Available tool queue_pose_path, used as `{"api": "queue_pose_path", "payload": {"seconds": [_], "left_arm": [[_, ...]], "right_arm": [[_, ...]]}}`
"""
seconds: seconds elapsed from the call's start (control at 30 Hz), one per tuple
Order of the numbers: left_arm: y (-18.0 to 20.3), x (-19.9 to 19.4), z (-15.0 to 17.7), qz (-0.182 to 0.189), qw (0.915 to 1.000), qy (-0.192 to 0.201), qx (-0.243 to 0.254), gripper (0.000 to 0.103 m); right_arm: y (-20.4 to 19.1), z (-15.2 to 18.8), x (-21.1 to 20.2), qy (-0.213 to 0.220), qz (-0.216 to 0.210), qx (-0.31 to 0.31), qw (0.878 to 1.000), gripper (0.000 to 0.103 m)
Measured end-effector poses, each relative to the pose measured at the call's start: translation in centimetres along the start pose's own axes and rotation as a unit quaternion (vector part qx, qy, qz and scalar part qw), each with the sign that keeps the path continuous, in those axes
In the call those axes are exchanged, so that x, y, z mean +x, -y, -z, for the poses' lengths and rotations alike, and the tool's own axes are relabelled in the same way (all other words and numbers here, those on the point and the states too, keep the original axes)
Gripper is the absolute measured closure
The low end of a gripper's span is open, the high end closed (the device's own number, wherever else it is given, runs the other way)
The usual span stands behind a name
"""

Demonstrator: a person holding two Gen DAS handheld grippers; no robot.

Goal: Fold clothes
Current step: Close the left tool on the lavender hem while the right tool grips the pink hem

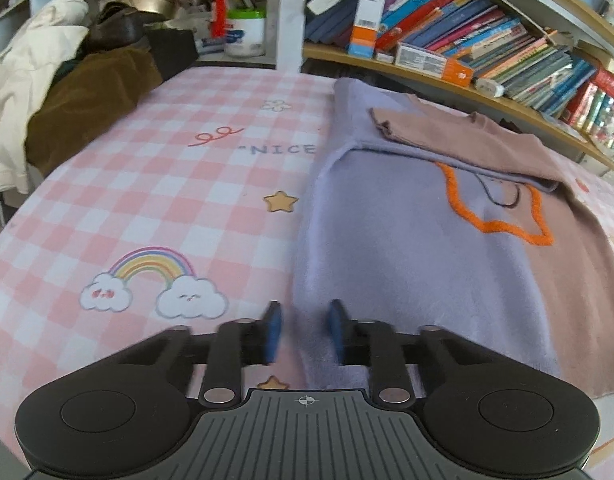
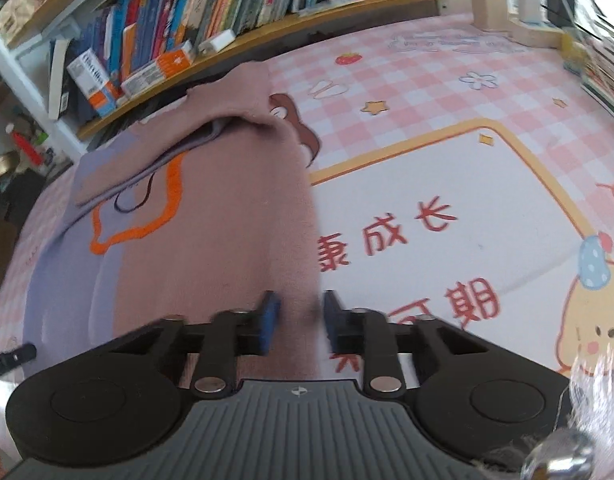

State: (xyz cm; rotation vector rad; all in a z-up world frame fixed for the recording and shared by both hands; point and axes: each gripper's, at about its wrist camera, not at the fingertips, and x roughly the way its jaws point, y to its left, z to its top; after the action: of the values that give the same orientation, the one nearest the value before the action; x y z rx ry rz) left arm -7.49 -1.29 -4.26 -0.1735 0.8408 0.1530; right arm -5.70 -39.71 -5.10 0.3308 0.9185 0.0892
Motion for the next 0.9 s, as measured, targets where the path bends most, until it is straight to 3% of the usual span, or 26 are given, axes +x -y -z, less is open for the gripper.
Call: {"api": "queue_pose_path", "payload": {"seconds": [0.2,0.4,0.73,0.83,0.9], "left_arm": [[0.9,-0.2,-0.7,0.027,0.9993,0.006,0.023,0.088],[0.7,0.1,-1.0,0.037,0.999,-0.003,0.023,0.086],[0.1,0.3,-0.7,0.048,0.9985,-0.023,0.015,0.084],[-0.2,0.3,-0.5,0.052,0.9983,-0.026,0.007,0.084],[-0.3,0.3,-0.6,0.054,0.9982,-0.027,0.001,0.084]], "right_arm": [[-2.7,-0.3,-0.8,0.027,-0.091,-0.045,0.994,0.09],[-2.2,-0.8,0.7,0.008,-0.095,-0.004,0.995,0.064],[-0.8,-1.2,1.9,-0.019,-0.088,0.048,0.995,0.065],[-0.4,-0.6,1.5,-0.03,-0.093,0.053,0.994,0.069],[-0.2,-0.3,1.2,-0.035,-0.094,0.057,0.993,0.077]]}}
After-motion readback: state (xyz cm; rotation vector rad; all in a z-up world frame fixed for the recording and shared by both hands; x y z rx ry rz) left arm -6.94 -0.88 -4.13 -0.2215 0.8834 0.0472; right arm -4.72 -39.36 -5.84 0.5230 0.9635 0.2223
